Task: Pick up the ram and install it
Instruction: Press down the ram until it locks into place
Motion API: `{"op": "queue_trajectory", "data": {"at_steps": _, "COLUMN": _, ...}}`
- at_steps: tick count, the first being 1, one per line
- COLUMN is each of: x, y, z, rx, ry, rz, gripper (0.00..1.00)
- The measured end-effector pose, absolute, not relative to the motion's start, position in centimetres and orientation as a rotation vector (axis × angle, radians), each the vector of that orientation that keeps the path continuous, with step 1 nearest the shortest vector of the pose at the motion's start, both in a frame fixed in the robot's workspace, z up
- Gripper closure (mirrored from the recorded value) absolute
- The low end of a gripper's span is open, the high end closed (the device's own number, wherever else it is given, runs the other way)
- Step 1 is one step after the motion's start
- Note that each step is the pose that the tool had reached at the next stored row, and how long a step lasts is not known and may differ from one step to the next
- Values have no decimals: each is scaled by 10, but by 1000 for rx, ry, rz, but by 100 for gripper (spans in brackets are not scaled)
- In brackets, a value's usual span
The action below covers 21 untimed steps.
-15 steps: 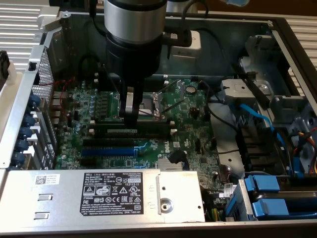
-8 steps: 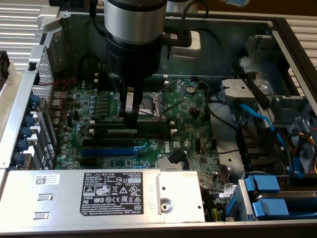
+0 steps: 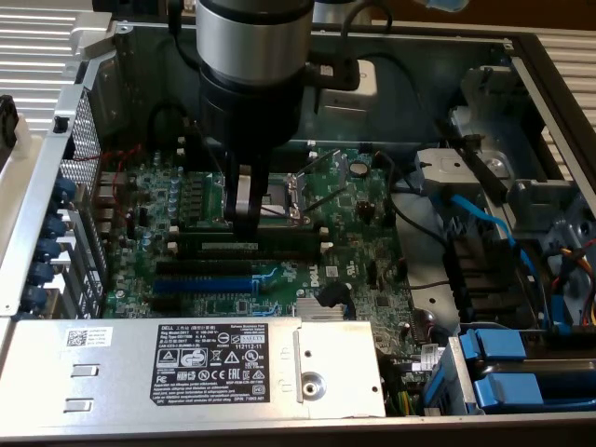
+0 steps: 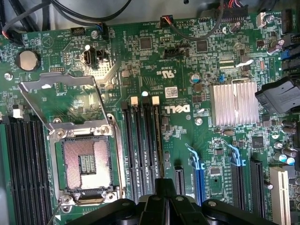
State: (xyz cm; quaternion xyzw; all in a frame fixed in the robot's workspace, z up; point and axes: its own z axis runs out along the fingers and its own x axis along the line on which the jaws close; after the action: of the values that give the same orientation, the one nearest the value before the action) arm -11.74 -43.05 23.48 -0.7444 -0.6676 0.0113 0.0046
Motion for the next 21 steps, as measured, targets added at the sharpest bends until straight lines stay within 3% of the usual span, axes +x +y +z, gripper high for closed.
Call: {"op": "queue_trajectory", "data": {"at_steps": 21, "x": -117, "y": -430, "z": 231, "rx": -2330, "ry": -2090, "rz": 32, "gripper": 90}}
